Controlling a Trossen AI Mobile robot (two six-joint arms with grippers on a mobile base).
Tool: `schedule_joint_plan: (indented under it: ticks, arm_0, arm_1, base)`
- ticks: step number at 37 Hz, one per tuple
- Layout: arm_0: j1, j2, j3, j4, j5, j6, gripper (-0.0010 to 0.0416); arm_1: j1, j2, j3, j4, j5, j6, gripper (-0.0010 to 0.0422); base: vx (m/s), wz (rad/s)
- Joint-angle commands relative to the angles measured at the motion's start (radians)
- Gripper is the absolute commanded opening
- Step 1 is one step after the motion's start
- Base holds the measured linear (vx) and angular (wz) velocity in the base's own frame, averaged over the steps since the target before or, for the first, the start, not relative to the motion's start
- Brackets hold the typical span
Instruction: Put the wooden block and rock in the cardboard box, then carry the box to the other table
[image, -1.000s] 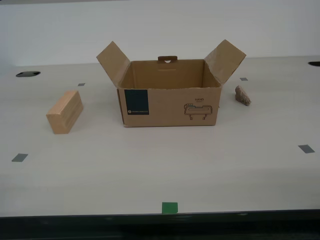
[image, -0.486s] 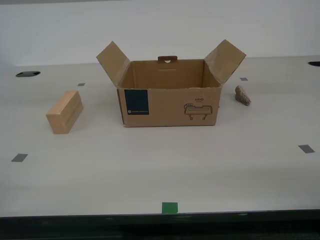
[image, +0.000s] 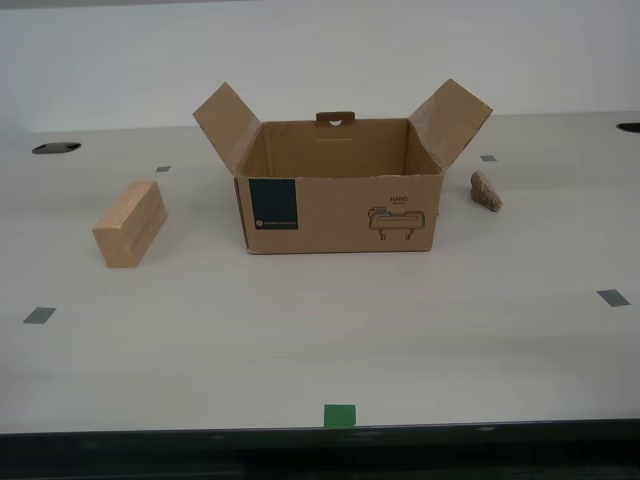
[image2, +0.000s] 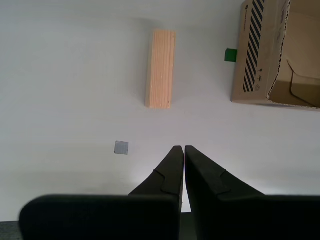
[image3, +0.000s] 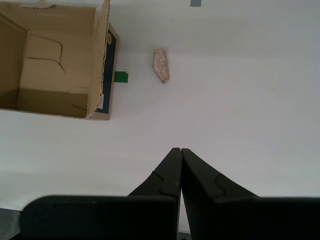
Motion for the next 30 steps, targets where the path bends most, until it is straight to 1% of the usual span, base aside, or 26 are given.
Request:
schedule_joint_plan:
  ticks: [1, 9, 11, 30]
  arm_0:
    - [0.001, 0.024, 0.041, -0.007, -0.003, -0.002, -0.0001]
    - [0.001, 0.064, 0.102, -0.007, -0.003, 0.003, 0.0000]
    - [0.001, 0.065, 0.103, -0.005, -0.003, 0.008, 0.0000]
    - [0.001, 0.065, 0.099, 0.011, -0.003, 0.008, 0.0000]
  arm_1:
    - [0.000, 0.000, 0.000, -0.003, 0.003, 0.013, 0.0000]
    - [0.000, 0.000, -0.001, 0.008, 0.003, 0.013, 0.0000]
    - [0.000, 0.000, -0.001, 0.008, 0.003, 0.013, 0.0000]
    - [0.000, 0.000, -0.001, 0.024, 0.003, 0.013, 0.0000]
  base:
    - [0.000, 0.000]
    - [0.000, 0.000]
    - [0.000, 0.000]
    - [0.000, 0.000]
